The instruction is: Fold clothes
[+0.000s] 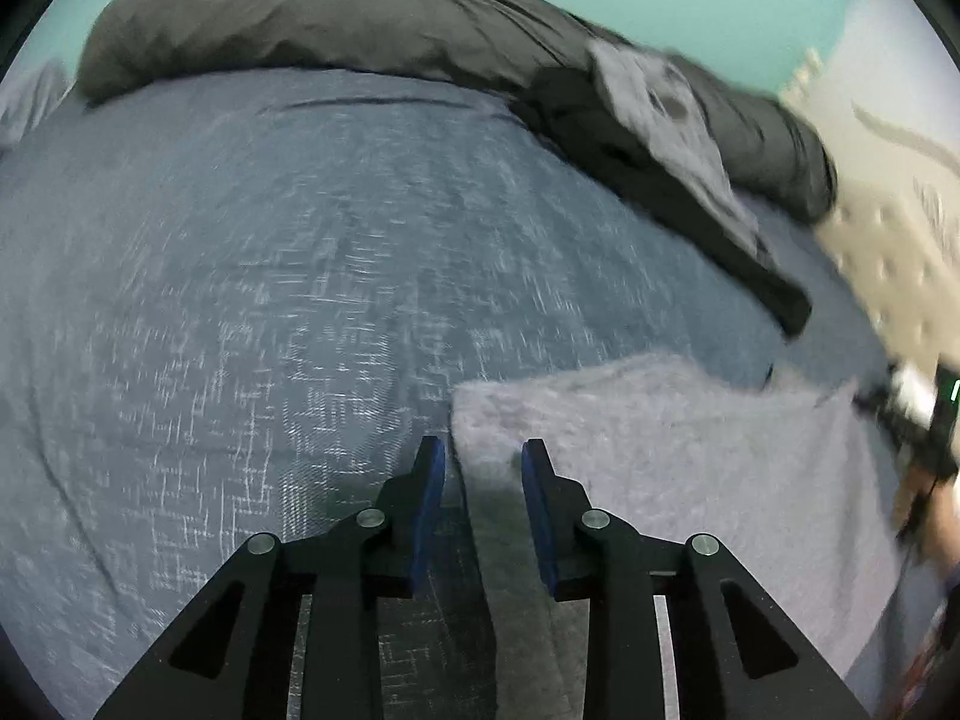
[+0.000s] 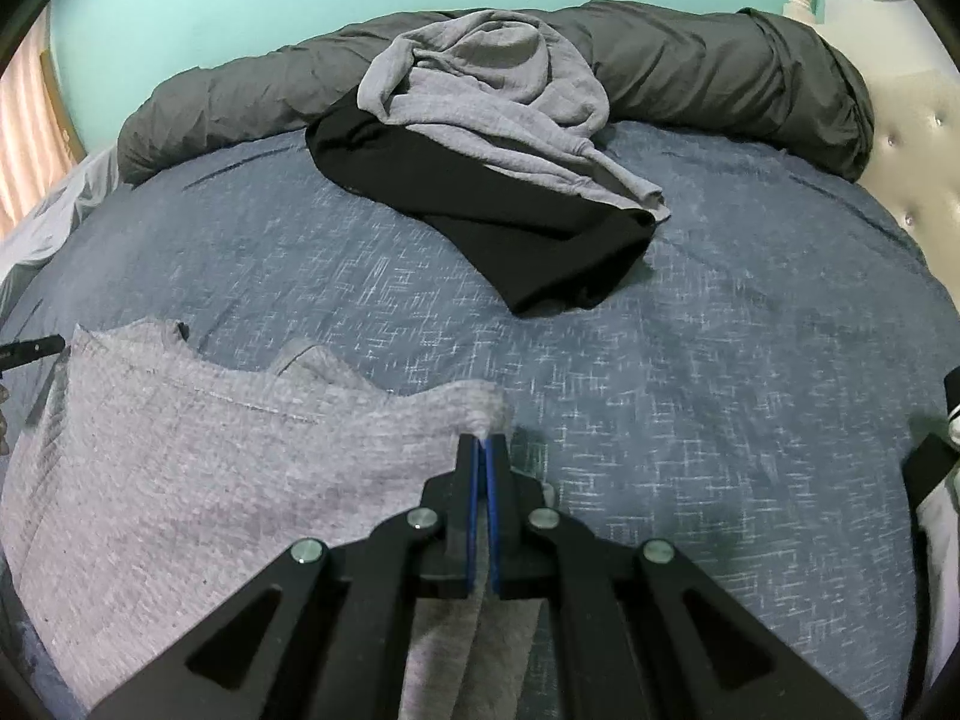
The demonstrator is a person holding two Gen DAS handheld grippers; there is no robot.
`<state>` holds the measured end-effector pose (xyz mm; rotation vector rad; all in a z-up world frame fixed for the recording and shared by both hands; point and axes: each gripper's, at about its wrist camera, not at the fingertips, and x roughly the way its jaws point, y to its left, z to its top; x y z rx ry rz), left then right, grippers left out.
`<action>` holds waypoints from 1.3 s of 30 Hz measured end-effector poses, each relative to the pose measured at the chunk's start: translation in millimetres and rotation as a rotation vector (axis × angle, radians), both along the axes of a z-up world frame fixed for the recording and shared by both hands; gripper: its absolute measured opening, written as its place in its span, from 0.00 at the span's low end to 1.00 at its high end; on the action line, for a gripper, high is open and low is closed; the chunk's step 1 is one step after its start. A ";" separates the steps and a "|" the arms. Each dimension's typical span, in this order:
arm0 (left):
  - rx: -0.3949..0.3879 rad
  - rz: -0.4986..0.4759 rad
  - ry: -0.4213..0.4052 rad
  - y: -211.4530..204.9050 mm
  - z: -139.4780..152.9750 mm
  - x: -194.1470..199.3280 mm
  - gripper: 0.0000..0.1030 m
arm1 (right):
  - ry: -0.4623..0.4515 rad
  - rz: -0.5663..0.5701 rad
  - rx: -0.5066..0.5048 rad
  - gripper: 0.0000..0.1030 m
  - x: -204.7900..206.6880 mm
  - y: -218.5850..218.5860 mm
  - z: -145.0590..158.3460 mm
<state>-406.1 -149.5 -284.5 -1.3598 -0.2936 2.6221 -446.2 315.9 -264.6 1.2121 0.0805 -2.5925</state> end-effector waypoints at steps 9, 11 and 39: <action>0.029 -0.011 -0.054 -2.8 -20.0 -15.5 0.03 | 0.024 -0.008 0.010 0.02 0.2 1.0 4.1; 0.016 -0.007 -0.013 -3.4 -12.6 -11.1 0.03 | 0.040 -0.012 0.018 0.02 -0.5 0.3 7.4; -0.009 0.070 0.006 -6.8 -23.0 -14.9 0.03 | -0.086 -0.043 -0.177 0.16 -8.0 42.1 -6.9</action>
